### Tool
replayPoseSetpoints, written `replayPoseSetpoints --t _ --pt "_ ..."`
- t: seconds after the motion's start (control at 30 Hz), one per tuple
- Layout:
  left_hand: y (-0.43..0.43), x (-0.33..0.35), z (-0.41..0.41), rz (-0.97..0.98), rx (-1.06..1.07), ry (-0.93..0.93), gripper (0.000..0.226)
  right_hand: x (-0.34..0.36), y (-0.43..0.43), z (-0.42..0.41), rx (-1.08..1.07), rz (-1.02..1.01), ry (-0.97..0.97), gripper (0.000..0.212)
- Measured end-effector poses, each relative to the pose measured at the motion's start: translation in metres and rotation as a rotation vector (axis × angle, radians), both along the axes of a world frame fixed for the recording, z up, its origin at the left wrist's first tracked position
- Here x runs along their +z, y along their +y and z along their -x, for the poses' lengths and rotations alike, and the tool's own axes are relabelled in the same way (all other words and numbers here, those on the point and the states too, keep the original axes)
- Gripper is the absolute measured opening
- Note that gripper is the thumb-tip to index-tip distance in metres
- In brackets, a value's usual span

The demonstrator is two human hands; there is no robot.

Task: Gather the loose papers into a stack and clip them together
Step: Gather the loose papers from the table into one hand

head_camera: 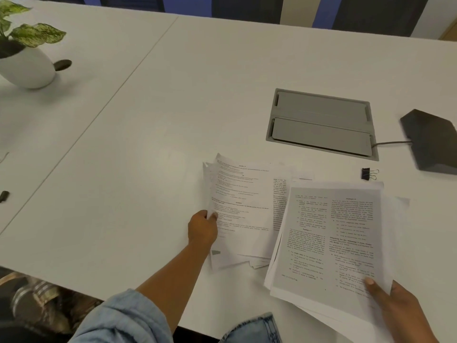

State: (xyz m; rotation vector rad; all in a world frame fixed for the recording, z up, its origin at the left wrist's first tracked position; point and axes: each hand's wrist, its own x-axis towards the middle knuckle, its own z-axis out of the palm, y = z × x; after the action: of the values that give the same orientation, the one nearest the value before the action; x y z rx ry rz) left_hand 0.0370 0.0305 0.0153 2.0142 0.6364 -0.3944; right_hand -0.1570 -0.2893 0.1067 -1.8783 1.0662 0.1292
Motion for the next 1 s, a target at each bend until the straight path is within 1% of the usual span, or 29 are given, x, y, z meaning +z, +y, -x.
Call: replayPoseSetpoints --t 0.07,0.13,0.27,0.37,0.5,0.57,0.77,0.9,1.0 --pt "0.009 0.007 0.001 0.045 -0.005 -0.054 0.026 0.001 0.001 -0.001 -0.028 -0.040 -0.035 0.032" --pt "0.020 0.015 0.003 0.032 -0.037 -0.133 0.029 0.003 0.003 -0.002 -0.066 -0.095 -0.069 0.031" --pt "0.041 0.029 0.008 0.050 -0.045 -0.226 0.023 0.003 0.005 -0.005 -0.135 -0.210 -0.123 0.028" --pt "0.051 0.039 0.014 0.092 -0.016 -0.249 0.021 -0.002 0.006 -0.006 -0.162 -0.267 -0.143 0.026" --pt "0.042 0.049 0.018 0.214 -0.125 -0.229 0.024 -0.010 0.004 -0.005 -0.174 -0.308 -0.149 0.024" --pt "0.037 0.046 0.018 0.199 -0.160 -0.220 0.024 -0.011 0.004 -0.006 -0.165 -0.307 -0.152 0.025" --pt "0.032 0.033 0.020 0.139 -0.112 -0.223 0.022 -0.015 0.002 -0.008 -0.139 -0.292 -0.143 0.020" --pt "0.028 0.031 0.026 0.133 -0.048 -0.219 0.019 -0.023 0.002 -0.007 -0.108 -0.219 -0.134 0.018" --pt "0.028 0.025 0.030 0.080 -0.043 -0.173 0.014 -0.037 0.004 -0.008 -0.039 -0.145 -0.087 0.016"
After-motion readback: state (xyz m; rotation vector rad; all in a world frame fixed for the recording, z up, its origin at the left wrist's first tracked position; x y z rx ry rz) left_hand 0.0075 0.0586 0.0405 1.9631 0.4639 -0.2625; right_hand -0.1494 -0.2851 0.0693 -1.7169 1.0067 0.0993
